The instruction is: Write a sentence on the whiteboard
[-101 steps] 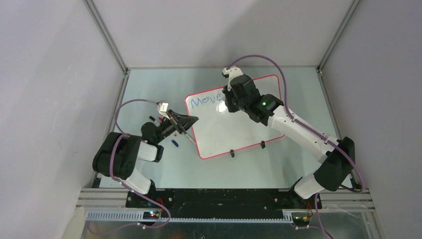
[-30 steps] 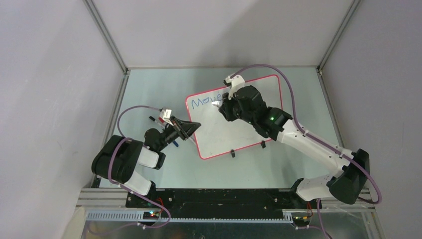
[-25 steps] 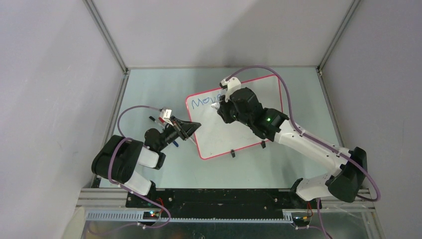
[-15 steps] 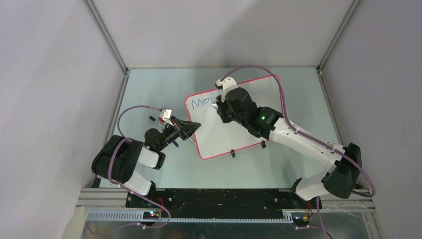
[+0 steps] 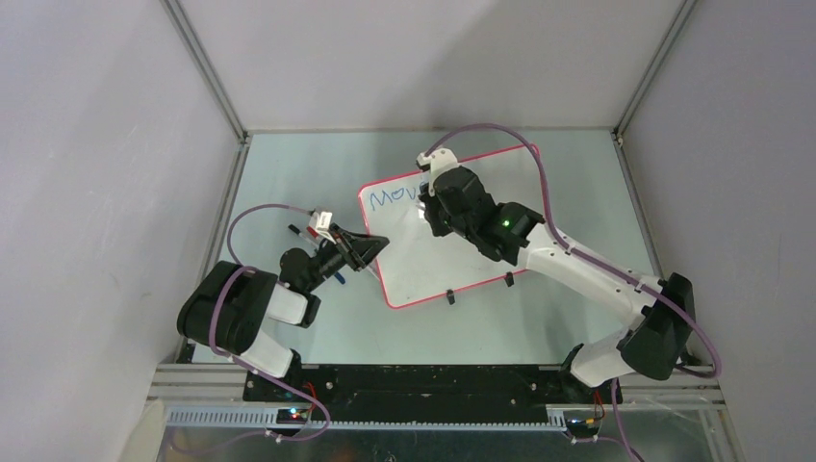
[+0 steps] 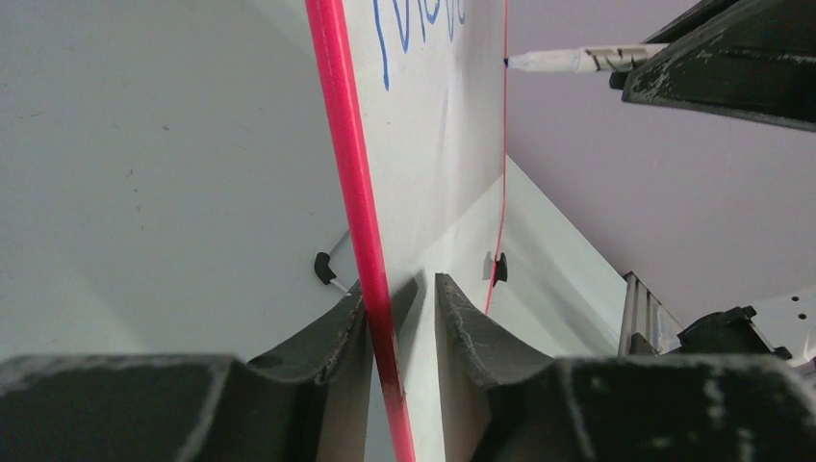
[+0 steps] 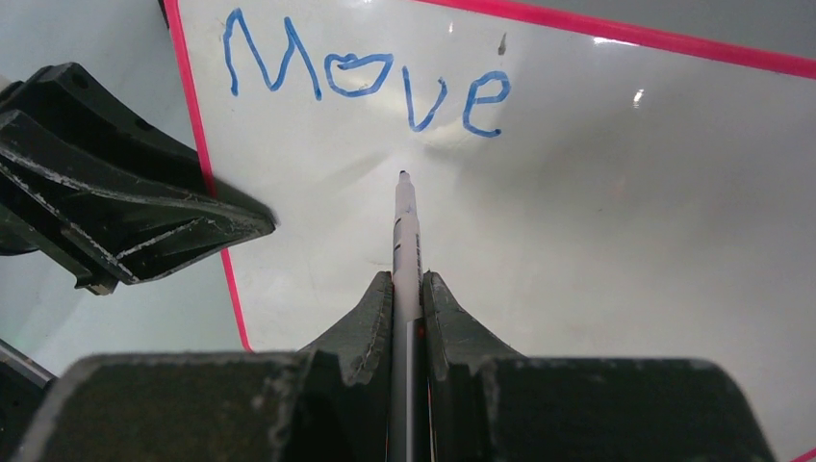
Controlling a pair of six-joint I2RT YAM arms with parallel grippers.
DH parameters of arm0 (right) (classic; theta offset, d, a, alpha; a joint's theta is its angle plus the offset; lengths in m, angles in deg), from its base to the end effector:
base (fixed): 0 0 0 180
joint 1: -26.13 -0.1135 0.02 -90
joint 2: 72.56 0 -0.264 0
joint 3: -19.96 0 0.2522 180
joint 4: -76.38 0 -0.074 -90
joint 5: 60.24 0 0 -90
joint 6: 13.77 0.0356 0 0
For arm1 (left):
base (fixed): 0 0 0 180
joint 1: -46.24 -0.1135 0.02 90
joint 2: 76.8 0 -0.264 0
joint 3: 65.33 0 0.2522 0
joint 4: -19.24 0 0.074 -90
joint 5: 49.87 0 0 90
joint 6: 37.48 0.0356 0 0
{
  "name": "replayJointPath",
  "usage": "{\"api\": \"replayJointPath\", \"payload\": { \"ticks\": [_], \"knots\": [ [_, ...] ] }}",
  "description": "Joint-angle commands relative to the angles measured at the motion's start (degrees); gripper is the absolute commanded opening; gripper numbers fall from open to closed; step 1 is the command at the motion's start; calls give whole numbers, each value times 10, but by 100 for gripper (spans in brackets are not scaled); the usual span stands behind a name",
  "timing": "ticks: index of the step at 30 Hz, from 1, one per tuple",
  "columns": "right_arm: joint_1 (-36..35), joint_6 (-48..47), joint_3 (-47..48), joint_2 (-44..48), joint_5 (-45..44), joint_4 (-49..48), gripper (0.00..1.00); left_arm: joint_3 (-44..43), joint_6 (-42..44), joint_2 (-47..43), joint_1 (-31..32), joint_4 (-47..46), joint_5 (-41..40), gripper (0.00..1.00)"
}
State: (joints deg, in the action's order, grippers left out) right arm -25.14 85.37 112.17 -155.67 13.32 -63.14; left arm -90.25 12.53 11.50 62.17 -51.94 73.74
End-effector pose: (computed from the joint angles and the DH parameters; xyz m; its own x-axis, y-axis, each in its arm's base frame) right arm 0.2141 0.2509 0.3592 -0.4165 -0.2758 -0.8663 -0.5377 0.8431 -0.0099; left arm 0.2137 -0.0815 0.1660 -0.3858 -0.4465 -0.8073 0.6630 0.4743 -0.5792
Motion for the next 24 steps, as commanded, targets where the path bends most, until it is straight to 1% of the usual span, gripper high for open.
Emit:
{"api": "replayJointPath", "payload": {
  "ticks": [1,5,12,24],
  "knots": [
    [-1,-5,26,-10,7,8,0,-14,17,-1,4,-26,3,28],
    [-1,-7,33,-19,6,13,0,-14,17,-2,4,-25,1,25],
    [1,-9,43,-26,4,19,0,-15,17,-1,4,-22,1,24],
    [4,-10,64,-44,0,34,0,-16,17,-1,3,-21,3,21]
  ]
}}
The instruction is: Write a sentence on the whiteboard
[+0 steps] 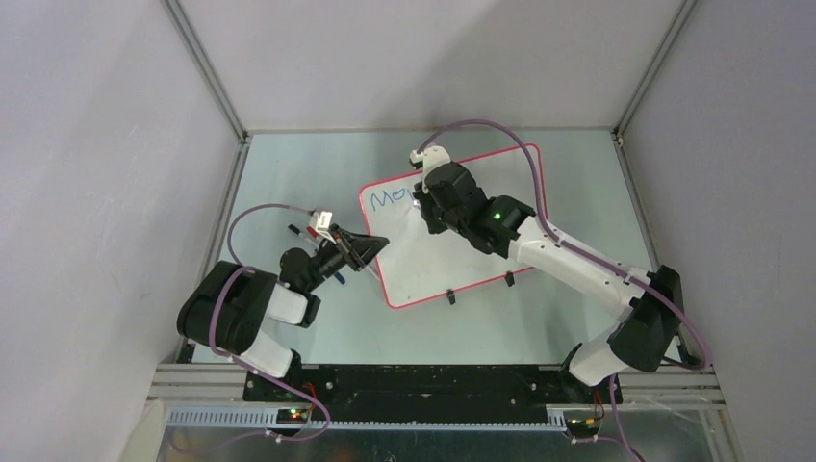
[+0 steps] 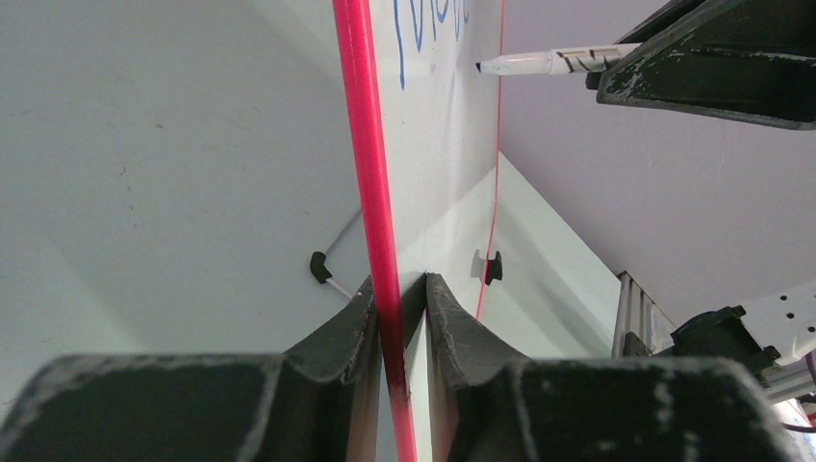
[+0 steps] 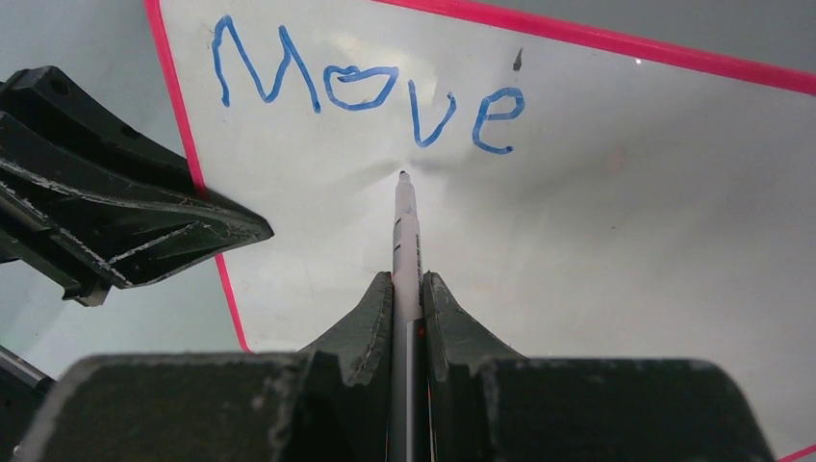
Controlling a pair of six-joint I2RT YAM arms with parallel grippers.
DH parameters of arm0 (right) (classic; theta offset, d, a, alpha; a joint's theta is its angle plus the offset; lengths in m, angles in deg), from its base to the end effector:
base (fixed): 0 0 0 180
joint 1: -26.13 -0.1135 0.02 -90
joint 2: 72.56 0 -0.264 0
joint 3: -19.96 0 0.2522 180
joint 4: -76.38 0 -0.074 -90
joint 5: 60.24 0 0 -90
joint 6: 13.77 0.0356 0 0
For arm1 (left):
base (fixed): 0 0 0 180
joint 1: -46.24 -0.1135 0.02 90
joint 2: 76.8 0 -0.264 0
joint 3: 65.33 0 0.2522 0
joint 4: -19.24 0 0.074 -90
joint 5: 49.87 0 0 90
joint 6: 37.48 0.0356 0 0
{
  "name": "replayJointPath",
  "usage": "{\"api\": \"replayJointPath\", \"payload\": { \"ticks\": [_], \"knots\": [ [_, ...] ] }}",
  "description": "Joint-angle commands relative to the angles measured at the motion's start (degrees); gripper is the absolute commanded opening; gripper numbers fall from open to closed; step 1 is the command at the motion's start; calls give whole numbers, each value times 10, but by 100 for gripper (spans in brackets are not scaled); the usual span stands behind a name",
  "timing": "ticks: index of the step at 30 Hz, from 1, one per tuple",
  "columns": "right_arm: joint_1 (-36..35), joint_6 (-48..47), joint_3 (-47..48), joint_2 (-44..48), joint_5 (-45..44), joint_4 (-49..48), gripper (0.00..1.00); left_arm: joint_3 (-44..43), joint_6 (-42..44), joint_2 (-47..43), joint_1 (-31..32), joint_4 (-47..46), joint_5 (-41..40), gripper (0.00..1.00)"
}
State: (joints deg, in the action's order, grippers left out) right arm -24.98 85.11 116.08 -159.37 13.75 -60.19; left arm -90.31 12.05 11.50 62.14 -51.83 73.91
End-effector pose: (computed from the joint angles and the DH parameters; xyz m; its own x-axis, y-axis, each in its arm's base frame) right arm 0.2235 0.2614 0.3572 -0.4413 -0.3108 -0.8418 -0.5432 0.8392 -0.0251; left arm 0.2139 -0.0815 0.1660 -0.3930 -0.4490 -0.8025 0.6605 0.4693 -0.5861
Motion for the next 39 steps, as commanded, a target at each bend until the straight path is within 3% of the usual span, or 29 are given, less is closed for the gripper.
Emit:
{"api": "replayJointPath", "payload": {
  "ticks": [1,39],
  "knots": [
    [3,-8,25,-8,-5,5,0,-15,21,-1,4,-22,1,20],
    [8,-2,26,-24,12,27,0,-14,23,-3,4,-21,0,15]
  ]
}}
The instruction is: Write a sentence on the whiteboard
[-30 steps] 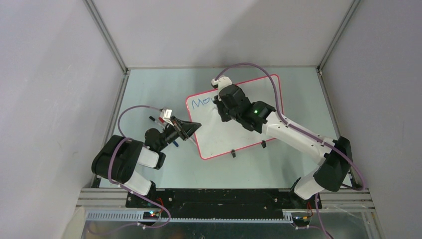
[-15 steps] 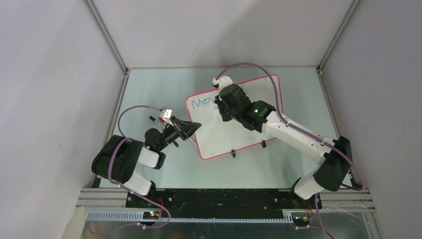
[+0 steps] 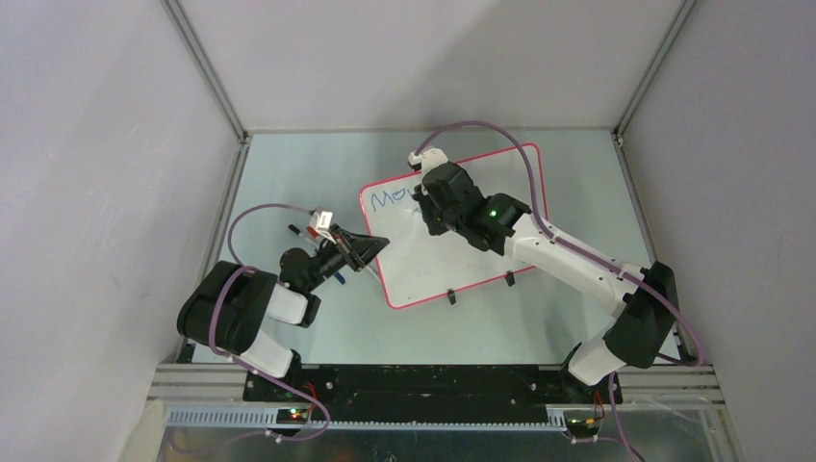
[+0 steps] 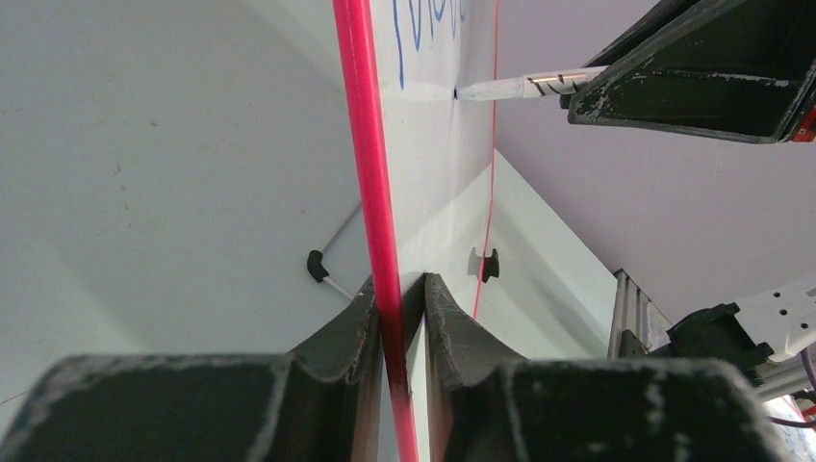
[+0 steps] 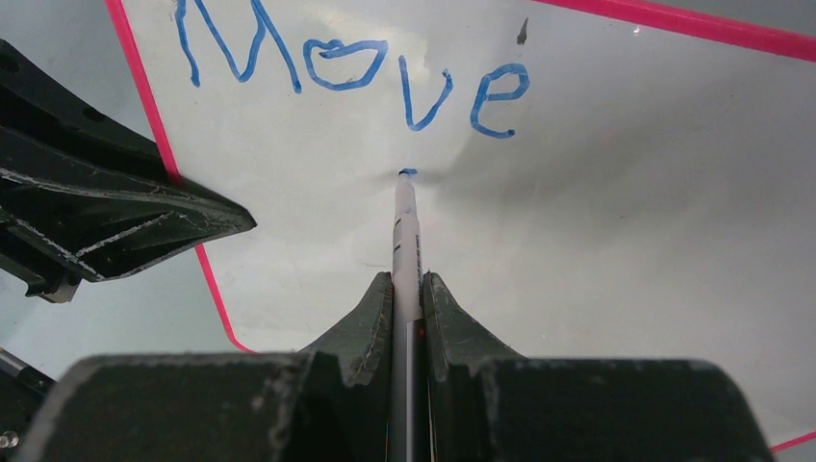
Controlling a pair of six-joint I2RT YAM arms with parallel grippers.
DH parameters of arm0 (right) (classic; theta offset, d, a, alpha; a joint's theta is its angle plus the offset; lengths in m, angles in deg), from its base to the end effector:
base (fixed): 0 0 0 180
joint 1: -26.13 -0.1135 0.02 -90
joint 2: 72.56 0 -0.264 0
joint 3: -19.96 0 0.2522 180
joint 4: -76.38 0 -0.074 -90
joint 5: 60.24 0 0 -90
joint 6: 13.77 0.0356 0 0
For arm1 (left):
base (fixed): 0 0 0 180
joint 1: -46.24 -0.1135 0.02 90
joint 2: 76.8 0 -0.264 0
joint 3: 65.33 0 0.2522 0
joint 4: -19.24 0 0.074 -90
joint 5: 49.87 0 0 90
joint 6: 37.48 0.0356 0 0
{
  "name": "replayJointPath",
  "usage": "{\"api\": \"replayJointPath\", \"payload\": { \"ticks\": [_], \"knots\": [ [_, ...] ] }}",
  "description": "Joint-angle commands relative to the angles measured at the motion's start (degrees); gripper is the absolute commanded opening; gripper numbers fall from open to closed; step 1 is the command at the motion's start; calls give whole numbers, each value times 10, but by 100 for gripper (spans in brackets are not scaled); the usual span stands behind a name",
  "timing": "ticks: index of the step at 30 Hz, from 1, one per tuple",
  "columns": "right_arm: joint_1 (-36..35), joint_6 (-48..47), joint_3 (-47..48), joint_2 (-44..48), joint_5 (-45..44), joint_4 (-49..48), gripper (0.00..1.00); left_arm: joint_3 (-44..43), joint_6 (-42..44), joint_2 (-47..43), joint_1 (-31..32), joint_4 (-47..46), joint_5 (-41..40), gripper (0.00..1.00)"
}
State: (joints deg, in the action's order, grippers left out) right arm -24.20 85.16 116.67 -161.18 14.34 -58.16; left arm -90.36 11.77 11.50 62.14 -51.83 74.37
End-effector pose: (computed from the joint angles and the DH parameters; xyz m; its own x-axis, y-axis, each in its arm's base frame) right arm 0.2303 0.2629 0.3472 -0.4770 -0.3408 -0.8102 -0.5396 0.8411 -0.0361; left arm 0.2139 -0.0817 0.1662 -0.3989 -0.4475 -0.8004 0.6629 0.4623 -0.5889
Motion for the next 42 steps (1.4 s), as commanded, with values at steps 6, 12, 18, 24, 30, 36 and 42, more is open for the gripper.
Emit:
{"api": "replayJointPath", "payload": {
  "ticks": [6,12,18,24,30,36,42],
  "knots": [
    [-1,3,0,3,8,13,0,-14,26,-3,4,-20,-5,15],
    [-7,8,-15,9,5,20,0,-13,26,-5,4,-20,-5,15],
    [-16,8,-23,14,-1,30,0,-13,26,-6,4,-20,-5,14],
    [-20,9,-24,18,-4,36,0,-13,26,-6,4,-20,-6,14],
    [-24,9,-24,20,-6,40,0,-13,26,-6,4,-20,-5,14],
    [-24,8,-20,35,6,27,0,-12,26,-6,4,-20,-5,14],
    [-19,4,-5,40,16,21,0,-13,26,-6,4,-20,-5,14]
  ]
}}
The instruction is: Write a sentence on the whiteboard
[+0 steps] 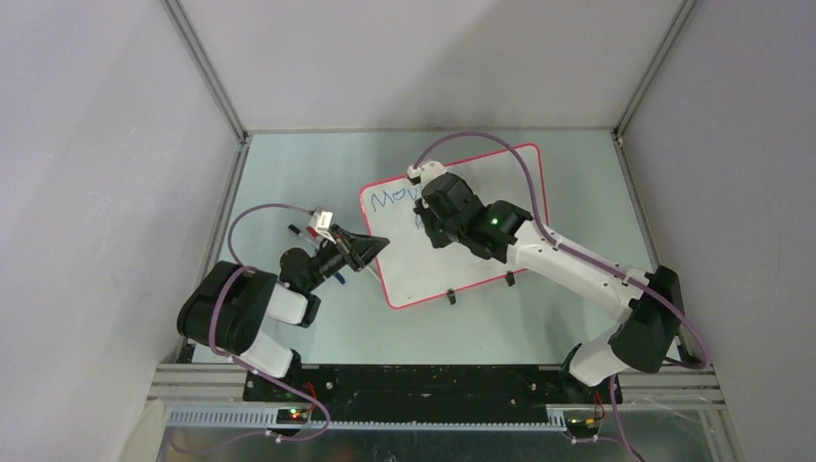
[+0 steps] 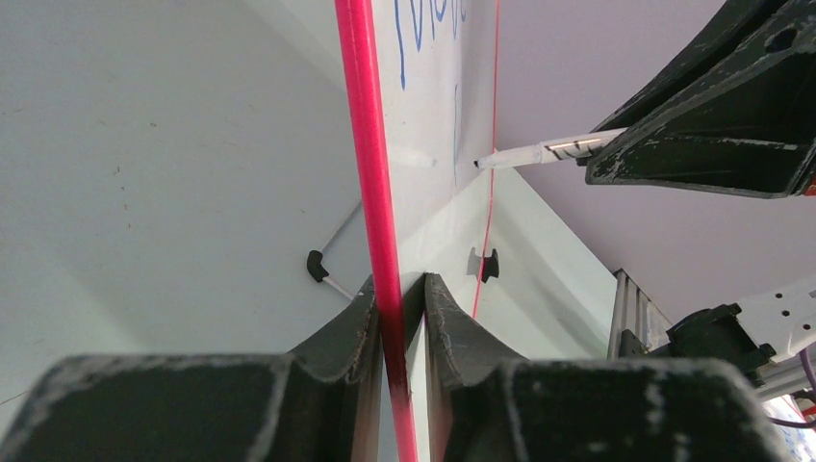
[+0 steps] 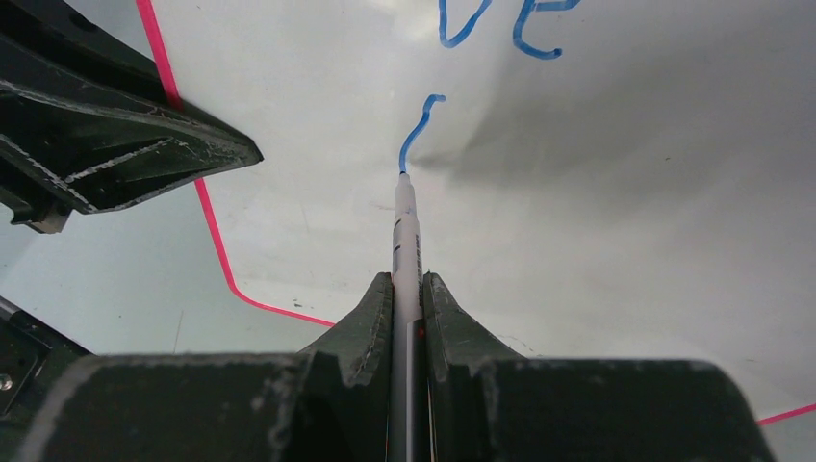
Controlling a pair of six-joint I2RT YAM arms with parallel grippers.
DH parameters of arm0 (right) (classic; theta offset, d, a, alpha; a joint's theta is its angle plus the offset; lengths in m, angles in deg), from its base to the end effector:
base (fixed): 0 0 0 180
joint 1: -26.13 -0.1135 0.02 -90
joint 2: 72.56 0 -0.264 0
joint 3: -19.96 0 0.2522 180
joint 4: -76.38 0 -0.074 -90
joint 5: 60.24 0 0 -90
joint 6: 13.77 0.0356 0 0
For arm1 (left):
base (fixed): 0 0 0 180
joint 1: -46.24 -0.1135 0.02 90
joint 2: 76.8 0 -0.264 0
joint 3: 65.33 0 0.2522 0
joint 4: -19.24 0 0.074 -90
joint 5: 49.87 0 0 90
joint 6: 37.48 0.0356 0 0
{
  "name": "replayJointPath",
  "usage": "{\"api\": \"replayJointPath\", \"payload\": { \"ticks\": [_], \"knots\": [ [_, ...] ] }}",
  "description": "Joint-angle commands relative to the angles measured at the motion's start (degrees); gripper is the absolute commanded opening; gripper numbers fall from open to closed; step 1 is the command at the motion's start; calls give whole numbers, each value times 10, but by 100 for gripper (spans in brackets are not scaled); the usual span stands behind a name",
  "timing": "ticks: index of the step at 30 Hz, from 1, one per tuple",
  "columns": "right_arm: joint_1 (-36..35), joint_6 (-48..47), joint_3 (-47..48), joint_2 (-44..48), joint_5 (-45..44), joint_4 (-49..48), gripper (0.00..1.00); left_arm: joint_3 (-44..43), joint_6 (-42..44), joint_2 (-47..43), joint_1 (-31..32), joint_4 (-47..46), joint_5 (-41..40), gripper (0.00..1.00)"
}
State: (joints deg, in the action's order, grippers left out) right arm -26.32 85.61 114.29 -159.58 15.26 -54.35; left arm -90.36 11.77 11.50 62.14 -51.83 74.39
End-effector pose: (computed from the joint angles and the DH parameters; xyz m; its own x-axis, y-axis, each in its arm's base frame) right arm 0.2125 0.2618 0.3367 -0.5086 -0.4028 -0.7610 -0.5789 0.8142 -0.0440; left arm 0.2139 -0.0818 0.1662 -0.3991 -0.4473 -0.8004 0.6631 0.4621 -0.5888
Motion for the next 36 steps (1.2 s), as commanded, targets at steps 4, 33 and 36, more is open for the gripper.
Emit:
{"api": "replayJointPath", "payload": {
  "ticks": [4,33,36],
  "knots": [
    [4,-3,34,12,9,-16,0,-13,26,-6,4,-20,-6,14],
    [8,-11,61,-34,-6,-19,0,-14,26,-5,4,-19,-5,14],
    [8,-11,61,-37,-11,-19,0,-13,26,-4,4,-19,-5,14]
  ]
}}
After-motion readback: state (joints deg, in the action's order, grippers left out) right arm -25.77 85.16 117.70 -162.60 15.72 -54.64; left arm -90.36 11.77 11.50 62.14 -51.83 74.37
